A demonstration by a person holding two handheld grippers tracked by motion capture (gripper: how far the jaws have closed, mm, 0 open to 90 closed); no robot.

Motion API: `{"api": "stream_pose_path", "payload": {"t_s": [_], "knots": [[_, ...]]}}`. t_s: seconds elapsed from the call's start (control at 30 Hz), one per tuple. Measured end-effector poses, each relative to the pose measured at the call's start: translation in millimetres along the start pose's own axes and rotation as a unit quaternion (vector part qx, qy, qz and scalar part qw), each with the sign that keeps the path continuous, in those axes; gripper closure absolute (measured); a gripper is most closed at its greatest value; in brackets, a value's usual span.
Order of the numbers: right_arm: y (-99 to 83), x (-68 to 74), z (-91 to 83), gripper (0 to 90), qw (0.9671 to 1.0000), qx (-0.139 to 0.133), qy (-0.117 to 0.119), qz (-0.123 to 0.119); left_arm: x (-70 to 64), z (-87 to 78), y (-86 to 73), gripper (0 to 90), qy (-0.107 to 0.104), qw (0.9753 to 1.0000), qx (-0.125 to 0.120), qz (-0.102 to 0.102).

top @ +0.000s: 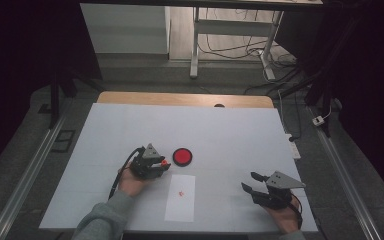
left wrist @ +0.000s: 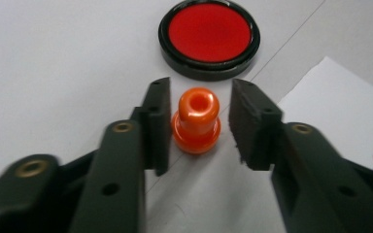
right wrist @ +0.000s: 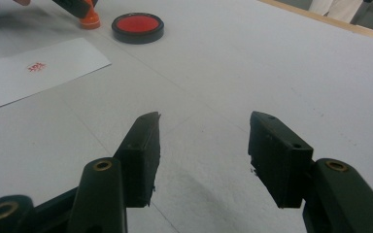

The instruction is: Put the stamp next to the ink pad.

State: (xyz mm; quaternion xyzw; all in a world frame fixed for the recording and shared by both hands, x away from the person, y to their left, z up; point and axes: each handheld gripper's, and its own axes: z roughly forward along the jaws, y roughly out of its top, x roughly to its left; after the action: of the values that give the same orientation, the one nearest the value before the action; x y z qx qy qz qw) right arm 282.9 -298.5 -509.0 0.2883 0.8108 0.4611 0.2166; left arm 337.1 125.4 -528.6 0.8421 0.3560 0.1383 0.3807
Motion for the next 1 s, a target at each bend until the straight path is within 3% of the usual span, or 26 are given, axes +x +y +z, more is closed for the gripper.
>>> {"api": "stream_pose_path", "payload": {"t_s": [0.23,0.53,0.7,1.0], "knots": [[0.3,-0.7,-0.7,44.8,1.0000,-0.003,-0.002,0.000,4.6,-8.4,1.1,41.7,0.003,0.9991,-0.030,-0.029],[0.5,-3.3,-0.2,44.7,0.9998,-0.011,0.005,0.013,6.8,-21.4,2.8,34.7,-0.012,0.9975,-0.048,-0.051],[-0.7,-6.1,1.9,44.7,0.9997,-0.011,0.011,0.017,4.5,-31.6,2.3,34.1,-0.021,0.9973,-0.047,-0.053],[-0.9,-5.5,4.4,44.6,0.9998,-0.004,0.016,0.009,-8.6,-50.3,-1.8,33.7,-0.019,0.9982,-0.049,-0.028]]}}
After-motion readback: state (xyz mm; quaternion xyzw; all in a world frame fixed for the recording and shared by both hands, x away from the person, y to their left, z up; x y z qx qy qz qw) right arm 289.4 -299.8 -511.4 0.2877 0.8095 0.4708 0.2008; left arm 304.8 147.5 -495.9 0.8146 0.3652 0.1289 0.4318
